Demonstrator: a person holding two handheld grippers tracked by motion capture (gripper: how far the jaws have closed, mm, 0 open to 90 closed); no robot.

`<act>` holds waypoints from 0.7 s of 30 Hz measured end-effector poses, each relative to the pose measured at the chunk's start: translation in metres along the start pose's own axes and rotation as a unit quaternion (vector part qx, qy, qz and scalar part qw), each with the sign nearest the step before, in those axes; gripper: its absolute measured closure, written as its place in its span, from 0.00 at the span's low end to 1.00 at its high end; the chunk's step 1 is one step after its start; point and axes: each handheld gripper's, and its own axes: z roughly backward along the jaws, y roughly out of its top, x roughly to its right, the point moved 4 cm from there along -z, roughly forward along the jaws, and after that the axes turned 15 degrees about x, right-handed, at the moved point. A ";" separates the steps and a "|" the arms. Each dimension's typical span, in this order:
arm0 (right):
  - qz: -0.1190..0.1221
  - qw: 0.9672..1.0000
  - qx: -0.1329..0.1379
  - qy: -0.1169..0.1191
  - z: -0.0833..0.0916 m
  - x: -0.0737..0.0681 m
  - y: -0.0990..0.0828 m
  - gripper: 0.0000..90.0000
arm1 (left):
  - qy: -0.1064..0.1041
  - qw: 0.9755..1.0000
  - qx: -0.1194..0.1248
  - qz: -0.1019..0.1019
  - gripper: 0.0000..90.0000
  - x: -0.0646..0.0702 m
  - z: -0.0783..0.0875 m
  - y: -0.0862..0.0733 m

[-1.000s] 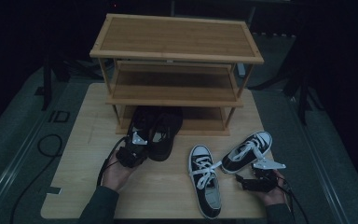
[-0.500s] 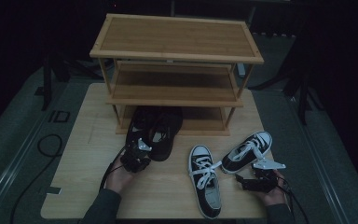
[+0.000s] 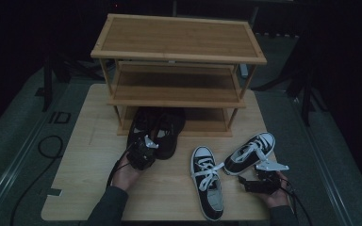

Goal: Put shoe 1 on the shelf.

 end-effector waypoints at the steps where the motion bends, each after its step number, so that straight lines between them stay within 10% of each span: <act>1: 0.000 1.000 0.000 0.000 0.000 0.000 0.000 0.15 | 0.000 1.000 0.000 0.000 1.00 0.000 0.000 0.000; 11: 0.000 1.000 0.000 0.000 0.000 0.000 0.000 0.15 | -0.004 0.999 -0.020 -0.029 1.00 0.017 -0.012 0.002; 21: 0.001 1.000 0.000 0.001 0.000 0.000 0.000 0.15 | 0.033 0.999 -0.018 0.011 0.99 0.000 -0.013 0.014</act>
